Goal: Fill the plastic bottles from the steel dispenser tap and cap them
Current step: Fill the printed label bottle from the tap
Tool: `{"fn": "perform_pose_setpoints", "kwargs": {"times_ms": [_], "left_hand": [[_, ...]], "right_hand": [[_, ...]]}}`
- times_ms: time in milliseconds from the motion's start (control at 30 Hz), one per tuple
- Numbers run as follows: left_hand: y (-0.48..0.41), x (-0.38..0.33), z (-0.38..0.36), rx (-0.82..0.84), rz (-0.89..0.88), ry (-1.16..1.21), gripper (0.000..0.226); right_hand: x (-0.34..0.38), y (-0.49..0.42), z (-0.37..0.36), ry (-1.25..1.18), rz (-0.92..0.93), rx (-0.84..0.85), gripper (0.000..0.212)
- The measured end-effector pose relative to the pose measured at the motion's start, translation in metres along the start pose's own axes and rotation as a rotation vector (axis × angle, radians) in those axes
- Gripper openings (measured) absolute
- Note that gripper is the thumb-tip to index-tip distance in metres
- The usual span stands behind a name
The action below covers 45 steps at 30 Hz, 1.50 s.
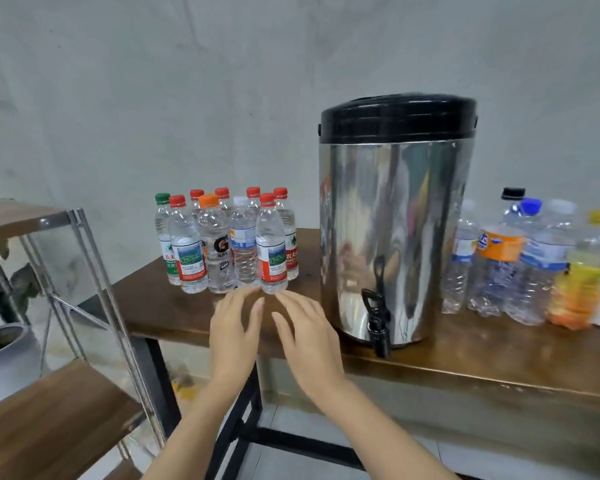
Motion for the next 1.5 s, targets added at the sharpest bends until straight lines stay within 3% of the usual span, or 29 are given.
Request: {"fn": "perform_pose_setpoints", "kwargs": {"times_ms": [133, 267, 500, 667, 933, 1200, 1500], "left_hand": [[0.016, -0.081, 0.003, -0.058, -0.153, 0.181, 0.017], [0.031, -0.151, -0.018, -0.022, -0.258, 0.332, 0.023], [0.05, -0.223, -0.125, 0.206, -0.316, 0.443, 0.029], [0.064, -0.243, -0.211, 0.412, -0.262, 0.282, 0.027], [0.08, -0.264, -0.295, 0.705, -0.272, -0.124, 0.041], [0.079, -0.252, -0.324, 0.635, -0.231, -0.165, 0.037], [0.08, -0.248, -0.331, 0.625, -0.187, -0.191, 0.04]], "right_hand": [[0.004, 0.036, 0.071, -0.05, 0.125, -0.183, 0.036], [-0.017, 0.063, 0.143, 0.013, 0.131, -0.331, 0.031], [-0.099, 0.098, 0.234, 0.258, -0.149, -0.422, 0.03], [-0.151, 0.113, 0.274, 0.37, -0.339, -0.428, 0.023], [-0.216, 0.116, 0.308, 0.463, -0.528, -0.39, 0.039], [-0.28, 0.098, 0.35, 0.641, -0.655, -0.501, 0.074], [-0.328, 0.069, 0.379, 0.584, -0.836, -0.589, 0.105]]}}
Point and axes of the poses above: each hand's wrist, its own y-axis away from the middle knuckle, its own z-axis out of the back of the hand, x = y × z, the point moved 1 cm from there along -y, towards the middle knuckle, and after that the axes turned 2 degrees about x, right-handed, at the moved point
